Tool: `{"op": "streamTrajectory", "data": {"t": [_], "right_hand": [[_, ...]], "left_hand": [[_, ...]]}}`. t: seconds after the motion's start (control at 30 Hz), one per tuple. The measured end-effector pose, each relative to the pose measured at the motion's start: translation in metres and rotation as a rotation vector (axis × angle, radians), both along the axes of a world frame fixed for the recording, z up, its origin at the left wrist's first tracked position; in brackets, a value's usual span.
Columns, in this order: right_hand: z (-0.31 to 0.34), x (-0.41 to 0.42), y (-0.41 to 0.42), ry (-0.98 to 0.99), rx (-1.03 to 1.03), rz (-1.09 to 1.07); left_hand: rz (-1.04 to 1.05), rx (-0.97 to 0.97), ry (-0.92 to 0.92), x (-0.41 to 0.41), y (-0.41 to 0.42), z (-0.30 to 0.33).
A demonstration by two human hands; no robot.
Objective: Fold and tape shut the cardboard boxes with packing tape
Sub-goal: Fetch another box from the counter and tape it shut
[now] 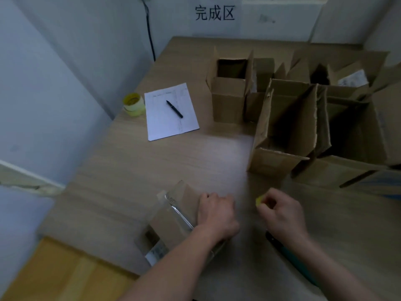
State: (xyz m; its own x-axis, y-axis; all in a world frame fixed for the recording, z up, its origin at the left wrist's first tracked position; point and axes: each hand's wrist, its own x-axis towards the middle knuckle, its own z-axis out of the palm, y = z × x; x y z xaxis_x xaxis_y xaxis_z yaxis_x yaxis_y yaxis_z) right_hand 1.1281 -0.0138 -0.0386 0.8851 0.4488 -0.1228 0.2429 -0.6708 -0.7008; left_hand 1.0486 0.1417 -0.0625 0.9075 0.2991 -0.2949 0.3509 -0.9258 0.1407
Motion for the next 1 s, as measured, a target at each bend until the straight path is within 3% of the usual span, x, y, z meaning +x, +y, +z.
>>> {"op": "streamTrajectory", "data": {"t": [0.13,0.27,0.33,0.4,0.5,0.57,0.63,0.83,1.0], "right_hand": [[0.005,-0.015,-0.005,0.031,0.235,-0.279],[0.013,-0.017,-0.014,0.073,0.369,-0.353],[0.017,-0.022,-0.018,0.074,0.402,-0.353],[0.02,-0.03,-0.02,0.082,0.437,-0.359],[0.023,-0.042,-0.015,0.038,0.415,-0.347],[0.021,-0.048,-0.008,0.012,0.393,-0.356],[0.018,-0.052,-0.001,0.007,0.408,-0.38],[0.024,-0.069,0.014,-0.046,0.492,-0.381],[0.031,-0.096,0.022,-0.073,0.459,-0.318]], "left_hand": [[0.037,-0.094,-0.049,0.001,0.002,0.005],[0.046,-0.4,-0.263,-0.005,0.023,0.024],[-0.157,-0.318,-0.307,-0.015,0.044,0.031],[-0.345,-0.149,-0.169,-0.031,0.068,0.034],[-0.442,-0.053,0.071,-0.054,0.097,0.027],[-0.422,-0.027,0.068,-0.061,0.105,0.02],[-0.298,0.024,0.019,-0.059,0.109,0.017],[0.412,0.05,0.042,-0.054,0.125,0.03],[0.588,-0.136,0.111,-0.057,0.146,0.026]]}}
